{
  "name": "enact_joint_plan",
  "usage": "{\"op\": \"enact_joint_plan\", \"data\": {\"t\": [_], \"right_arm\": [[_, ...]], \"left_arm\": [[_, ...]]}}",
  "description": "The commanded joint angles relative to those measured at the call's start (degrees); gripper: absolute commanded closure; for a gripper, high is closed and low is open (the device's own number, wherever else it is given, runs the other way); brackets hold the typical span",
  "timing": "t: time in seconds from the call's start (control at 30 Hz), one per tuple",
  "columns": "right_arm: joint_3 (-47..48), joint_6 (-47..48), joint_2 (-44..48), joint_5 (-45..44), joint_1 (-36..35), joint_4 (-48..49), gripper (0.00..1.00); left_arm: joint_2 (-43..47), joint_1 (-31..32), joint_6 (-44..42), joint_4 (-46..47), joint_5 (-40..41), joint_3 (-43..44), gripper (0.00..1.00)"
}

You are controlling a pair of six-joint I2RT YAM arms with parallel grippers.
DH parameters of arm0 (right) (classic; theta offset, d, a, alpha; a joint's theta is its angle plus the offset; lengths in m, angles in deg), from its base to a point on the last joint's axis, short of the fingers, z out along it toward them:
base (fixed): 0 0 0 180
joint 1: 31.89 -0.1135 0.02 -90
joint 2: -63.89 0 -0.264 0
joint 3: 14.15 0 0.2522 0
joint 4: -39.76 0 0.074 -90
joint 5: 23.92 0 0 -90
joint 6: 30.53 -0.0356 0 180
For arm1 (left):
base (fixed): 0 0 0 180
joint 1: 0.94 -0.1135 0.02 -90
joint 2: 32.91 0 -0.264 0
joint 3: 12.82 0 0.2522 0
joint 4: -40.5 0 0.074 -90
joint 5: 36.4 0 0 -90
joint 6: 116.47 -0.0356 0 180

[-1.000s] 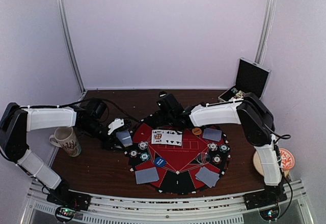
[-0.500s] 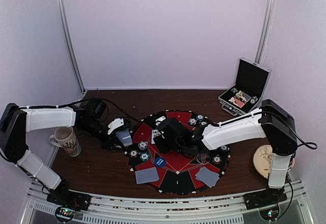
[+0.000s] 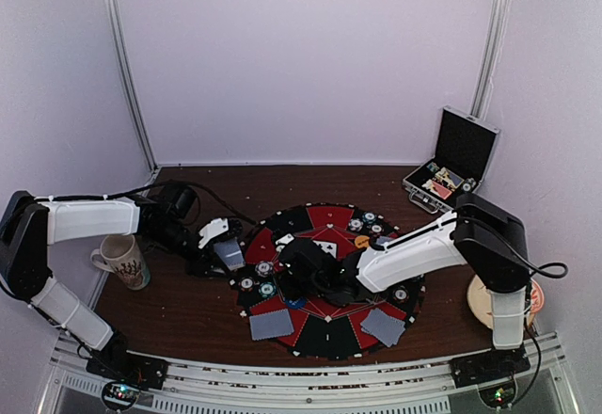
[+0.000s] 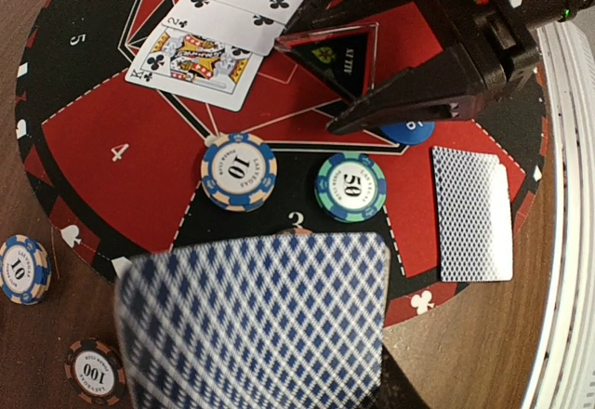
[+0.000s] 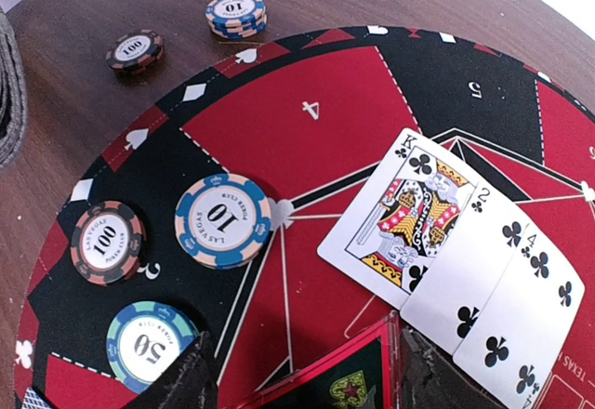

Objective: Distribute texas hold em gaming equipment
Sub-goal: Place the all-in button in the small blind area.

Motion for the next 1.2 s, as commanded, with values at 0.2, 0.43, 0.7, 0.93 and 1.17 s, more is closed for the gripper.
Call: {"op": "enact_joint_plan", "data": {"t": [0.2, 0.43, 0.7, 0.93, 1.17], "right_arm": [[1.11, 0.73, -2.73, 0.66, -0.12, 3.83, 0.45], [1.18, 0.79, -3.25, 1.37, -0.18, 4.54, 0.43], [1.22, 0.97, -3.25, 1.04, -0.17, 4.54, 0.39], [1.58, 1.51, -2.83, -0.02, -0.11, 4.21, 0.34], [1.85, 1.87, -2.22, -0.48, -0.11, 3.80, 0.29]], "left_arm": [[1.26, -0.10, -0.40, 0.62, -1.02, 0.77, 0.65], [1.25, -0.15, -0.44, 0.58, -1.05, 0.75, 0.65], [1.17, -0.09, -0.40, 0.53, -1.07, 0.75, 0.65], [1.10, -0.14, -0.32, 0.58, -1.03, 0.86, 0.65], [1.10, -0.09, -0.33, 0.54, -1.03, 0.88, 0.65]]}}
